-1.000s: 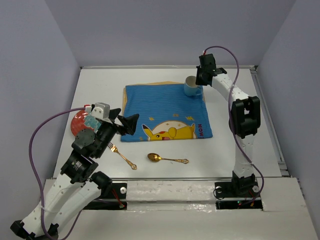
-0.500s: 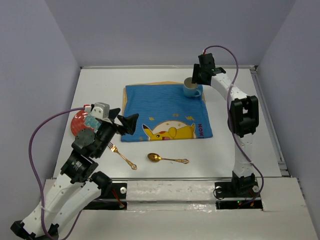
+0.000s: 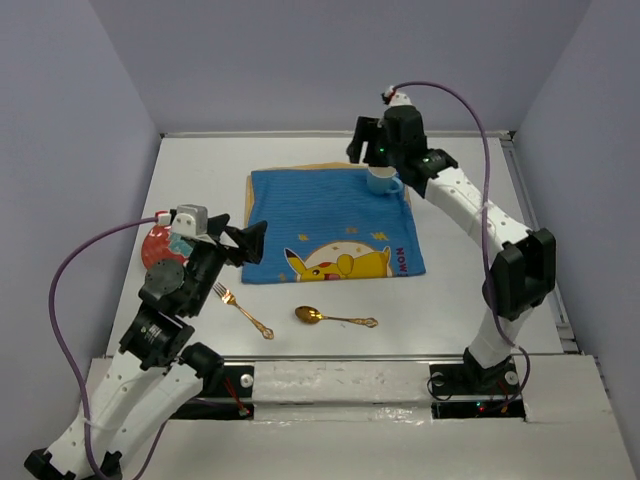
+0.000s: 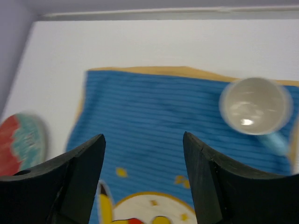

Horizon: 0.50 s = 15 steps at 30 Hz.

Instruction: Set the dinner table for one person

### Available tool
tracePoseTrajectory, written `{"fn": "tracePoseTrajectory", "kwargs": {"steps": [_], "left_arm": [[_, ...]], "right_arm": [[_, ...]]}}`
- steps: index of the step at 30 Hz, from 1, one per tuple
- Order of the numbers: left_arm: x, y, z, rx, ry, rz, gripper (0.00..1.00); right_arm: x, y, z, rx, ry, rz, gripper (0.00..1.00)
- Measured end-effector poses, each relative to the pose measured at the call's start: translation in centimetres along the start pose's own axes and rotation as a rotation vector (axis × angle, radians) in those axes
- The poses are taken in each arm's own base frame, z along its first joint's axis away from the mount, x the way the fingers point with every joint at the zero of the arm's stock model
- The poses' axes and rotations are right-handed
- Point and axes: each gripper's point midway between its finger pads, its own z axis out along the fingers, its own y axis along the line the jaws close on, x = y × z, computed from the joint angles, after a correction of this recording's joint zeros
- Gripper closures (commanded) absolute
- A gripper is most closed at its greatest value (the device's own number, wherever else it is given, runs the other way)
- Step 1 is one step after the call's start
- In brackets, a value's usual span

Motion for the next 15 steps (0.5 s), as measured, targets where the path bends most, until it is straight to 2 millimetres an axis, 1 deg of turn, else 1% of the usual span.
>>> {"fn": "tracePoseTrajectory", "kwargs": {"steps": [1, 2, 3, 4, 5, 6, 7, 8, 9, 10, 12, 13, 15], "left_arm": [[-0.4, 0.4, -0.1, -0.019, -0.016, -0.007, 0.01], [-0.7, 0.7, -0.3, -0.034, -0.030, -0.014, 0.01], [-1.1, 1.0, -0.4, -0.049, -0.046, -0.022, 0.01], [-1.4, 1.2, -0.6, -0.061, -0.059, -0.027, 0.01], [-1.9, 1.6, -0.8, -0.082, -0.081, -0.035, 0.01], [-2.4, 2.0, -1.1, -0.100, -0.100, -0.040, 0.01], [-2.8, 2.2, -1.4, -0.112, -0.116, -0.044, 0.01], [-3.2, 2.6, -1.7, -0.130, -0.137, -0.050, 0.01], [-3.7, 2.9, -2.0, -0.146, -0.156, -0.054, 0.01], [-4.0, 3.2, -2.3, -0.162, -0.172, -0.057, 0.01], [-4.5, 3.9, -2.8, -0.192, -0.201, -0.063, 0.01], [-4.6, 4.1, -2.9, -0.201, -0.210, -0.064, 0.01], [-4.7, 4.5, -3.1, -0.217, -0.218, -0.064, 0.01]], "right_arm": [[0.4, 3.1, -0.8, -0.079, -0.016, 0.005, 0.30], [1.0, 5.8, -1.3, -0.147, -0.022, 0.017, 0.31], [2.2, 9.3, -1.7, -0.233, -0.016, 0.030, 0.33], [4.2, 13.4, -1.8, -0.325, 0.005, 0.038, 0.34], [5.4, 15.5, -1.6, -0.375, 0.018, 0.053, 0.35], [8.0, 18.3, -1.2, -0.433, 0.059, 0.059, 0.35], [10.3, 20.5, -0.7, -0.470, 0.096, 0.067, 0.36], [13.1, 22.7, 0.1, -0.506, 0.147, 0.072, 0.38], [15.4, 24.1, 0.7, -0.521, 0.186, 0.073, 0.39], [17.7, 25.3, 1.6, -0.527, 0.227, 0.085, 0.41], [21.8, 27.6, 3.6, -0.540, 0.287, 0.110, 0.41], [23.5, 28.0, 4.2, -0.537, 0.315, 0.118, 0.41], [25.9, 28.8, 5.4, -0.531, 0.357, 0.142, 0.41]]}}
